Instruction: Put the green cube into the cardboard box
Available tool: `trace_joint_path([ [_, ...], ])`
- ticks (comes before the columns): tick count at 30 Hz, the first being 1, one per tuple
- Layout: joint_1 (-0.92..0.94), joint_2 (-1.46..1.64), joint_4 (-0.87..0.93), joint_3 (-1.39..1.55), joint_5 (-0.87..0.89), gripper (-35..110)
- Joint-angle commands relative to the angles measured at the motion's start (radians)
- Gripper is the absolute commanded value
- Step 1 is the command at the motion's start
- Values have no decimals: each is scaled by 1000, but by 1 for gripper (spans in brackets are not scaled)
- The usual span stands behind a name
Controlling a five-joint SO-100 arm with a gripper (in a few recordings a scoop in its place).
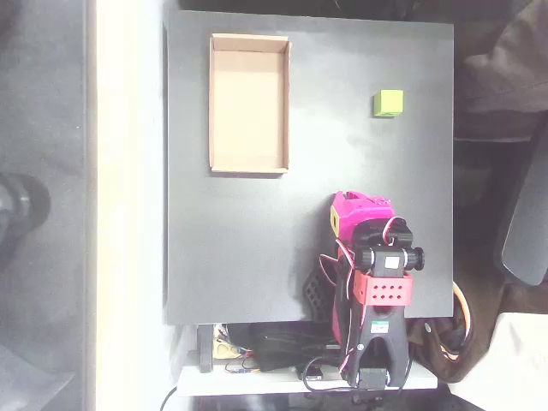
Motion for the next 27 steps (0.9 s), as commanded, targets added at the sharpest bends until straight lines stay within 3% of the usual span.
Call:
trace_joint_path([
  [1, -6, 8, 38, 11, 5, 3],
  [27, -6, 8, 38, 9, 5, 3],
])
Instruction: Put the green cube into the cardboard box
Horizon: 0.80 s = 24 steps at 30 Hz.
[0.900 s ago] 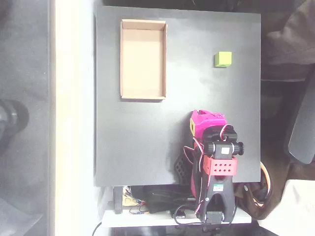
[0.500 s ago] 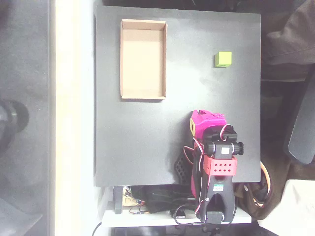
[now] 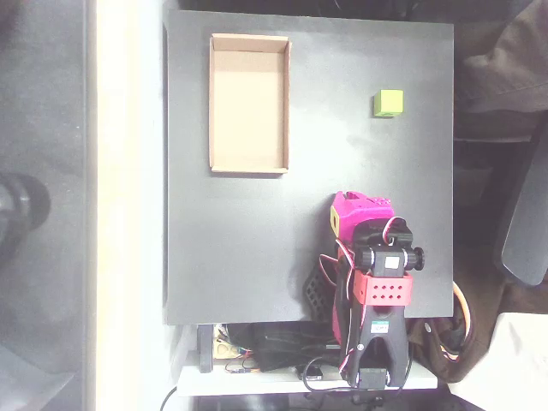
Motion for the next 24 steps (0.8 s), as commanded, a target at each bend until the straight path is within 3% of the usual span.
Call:
trace_joint_path([
  [1, -6, 8, 38, 9, 5, 3],
  [14, 0, 8, 38, -20, 0, 3],
  [24, 5, -112, 38, -293, 0, 3],
])
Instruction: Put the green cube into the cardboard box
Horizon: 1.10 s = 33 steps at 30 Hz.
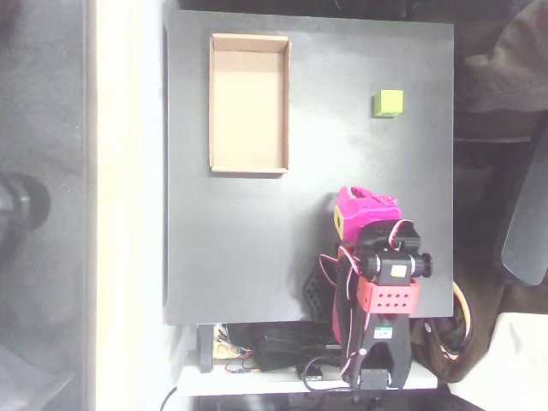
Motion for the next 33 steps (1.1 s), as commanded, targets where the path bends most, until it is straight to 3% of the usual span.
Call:
trace_joint_path([
  [1, 5, -81, 5, -144, 14, 3],
  [21, 52, -793, 6, -1118, 15, 3],
  [33, 196, -1071, 3, -1327, 8, 3],
])
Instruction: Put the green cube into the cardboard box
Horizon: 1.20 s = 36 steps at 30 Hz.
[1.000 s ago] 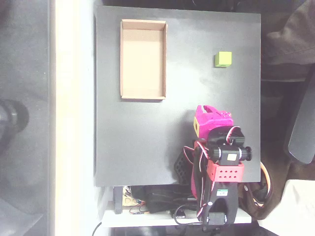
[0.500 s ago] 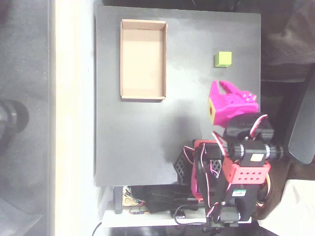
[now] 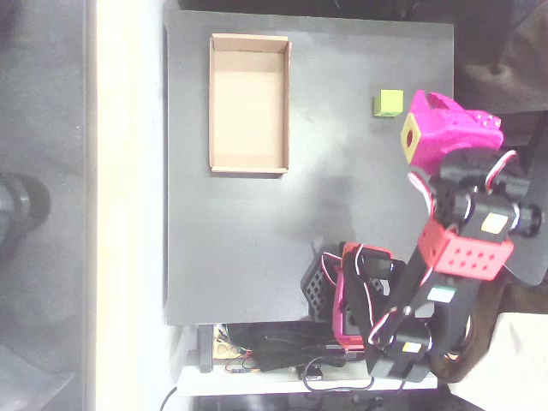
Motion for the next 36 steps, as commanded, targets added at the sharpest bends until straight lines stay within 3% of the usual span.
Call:
trace_joint_path([
  [1, 40, -49, -6, -49, 3, 3],
  [12, 110, -308, -9, -190, 2, 4],
  [21, 107, -445, -9, -229, 2, 25],
  [27, 92, -549, -15, -229, 2, 30],
  [36, 91, -707, -178, -227, 2, 30],
])
